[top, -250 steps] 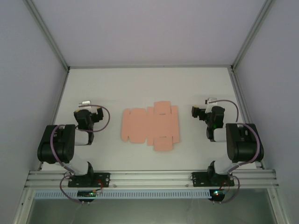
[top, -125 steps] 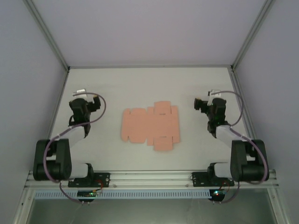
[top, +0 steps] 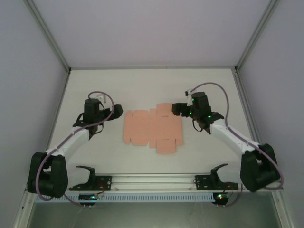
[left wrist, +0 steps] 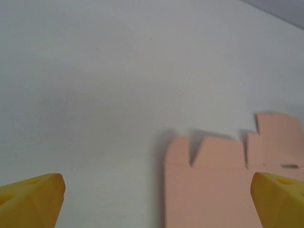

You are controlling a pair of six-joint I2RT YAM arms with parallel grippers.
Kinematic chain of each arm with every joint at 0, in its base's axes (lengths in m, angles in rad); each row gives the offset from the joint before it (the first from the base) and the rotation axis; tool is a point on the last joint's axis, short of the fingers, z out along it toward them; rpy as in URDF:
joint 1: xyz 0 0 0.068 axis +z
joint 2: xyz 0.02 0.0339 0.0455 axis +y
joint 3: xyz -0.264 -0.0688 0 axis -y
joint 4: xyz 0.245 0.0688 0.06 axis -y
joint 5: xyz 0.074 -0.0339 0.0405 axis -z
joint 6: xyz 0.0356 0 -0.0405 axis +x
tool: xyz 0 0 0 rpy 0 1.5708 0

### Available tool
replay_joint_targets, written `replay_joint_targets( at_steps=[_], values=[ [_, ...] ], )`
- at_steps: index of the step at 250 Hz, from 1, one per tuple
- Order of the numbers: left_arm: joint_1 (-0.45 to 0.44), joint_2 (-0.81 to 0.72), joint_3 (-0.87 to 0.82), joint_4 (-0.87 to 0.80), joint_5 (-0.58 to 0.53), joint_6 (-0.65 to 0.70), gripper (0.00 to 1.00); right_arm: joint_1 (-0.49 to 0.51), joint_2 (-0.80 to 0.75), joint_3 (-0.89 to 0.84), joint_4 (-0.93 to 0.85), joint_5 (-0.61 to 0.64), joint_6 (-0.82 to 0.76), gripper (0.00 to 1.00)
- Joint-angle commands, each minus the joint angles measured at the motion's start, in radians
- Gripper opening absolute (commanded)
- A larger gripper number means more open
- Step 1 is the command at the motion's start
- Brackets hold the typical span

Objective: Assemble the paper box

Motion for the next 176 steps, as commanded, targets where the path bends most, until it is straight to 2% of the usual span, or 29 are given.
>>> replay_joint_targets(
  at_steps=[1,62,109,144,176],
  values=[
    [-0.027,0.046,-0.009,-0.023,0.160,-0.072,1.00,0.042,0.097,0.037,-0.073,-0.103,0.046,0.83],
    [-0.078,0.197,0.020,-0.006,0.276,-0.073,1.00,0.064,0.243,0.037,0.005,-0.160,0.045,0.79],
    [-0.096,0.269,0.019,0.037,0.317,-0.076,0.98,0.066,0.305,0.006,0.010,-0.151,0.078,0.78],
    [-0.107,0.326,0.011,0.137,0.411,-0.096,0.87,0.067,0.315,-0.010,0.036,-0.135,0.081,0.79],
    [-0.123,0.352,0.008,0.227,0.457,-0.138,0.65,0.066,0.326,-0.015,0.052,-0.139,0.085,0.79]
  ],
)
